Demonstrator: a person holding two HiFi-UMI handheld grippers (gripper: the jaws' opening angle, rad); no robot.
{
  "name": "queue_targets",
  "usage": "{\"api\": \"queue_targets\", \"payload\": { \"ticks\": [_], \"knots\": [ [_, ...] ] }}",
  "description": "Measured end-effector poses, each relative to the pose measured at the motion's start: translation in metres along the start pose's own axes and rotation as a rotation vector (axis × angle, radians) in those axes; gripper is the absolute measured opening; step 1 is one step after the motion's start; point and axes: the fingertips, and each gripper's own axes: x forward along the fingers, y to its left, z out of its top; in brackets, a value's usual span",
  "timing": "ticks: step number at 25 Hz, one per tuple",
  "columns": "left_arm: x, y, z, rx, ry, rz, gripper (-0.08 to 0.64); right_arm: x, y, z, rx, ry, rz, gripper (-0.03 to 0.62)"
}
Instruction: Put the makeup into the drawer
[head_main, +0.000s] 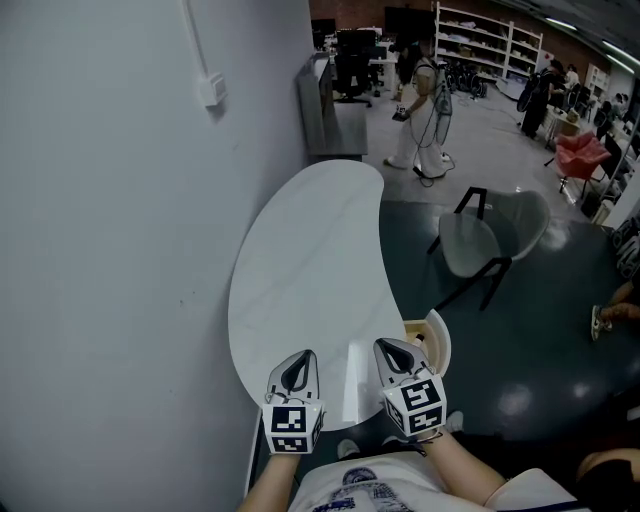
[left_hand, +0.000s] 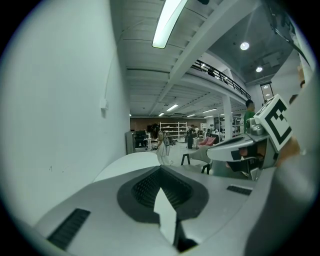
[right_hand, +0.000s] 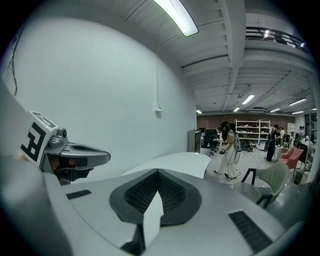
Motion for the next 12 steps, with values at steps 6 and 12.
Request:
{"api": "queue_targets", "payload": {
  "ticks": [6, 12],
  "knots": [
    [-0.0014, -0.0035, 0.0017, 0.001, -0.005, 0.004, 0.041, -0.0034, -0.0002, -0.0005, 0.001, -0.001, 0.004, 0.02],
    [-0.0023, -0.0044, -0.0004, -0.004, -0.006, 0.005, 0.041, -0.004, 0.0006, -0.0022, -0.003, 0.001, 0.002, 0.02]
  ]
}}
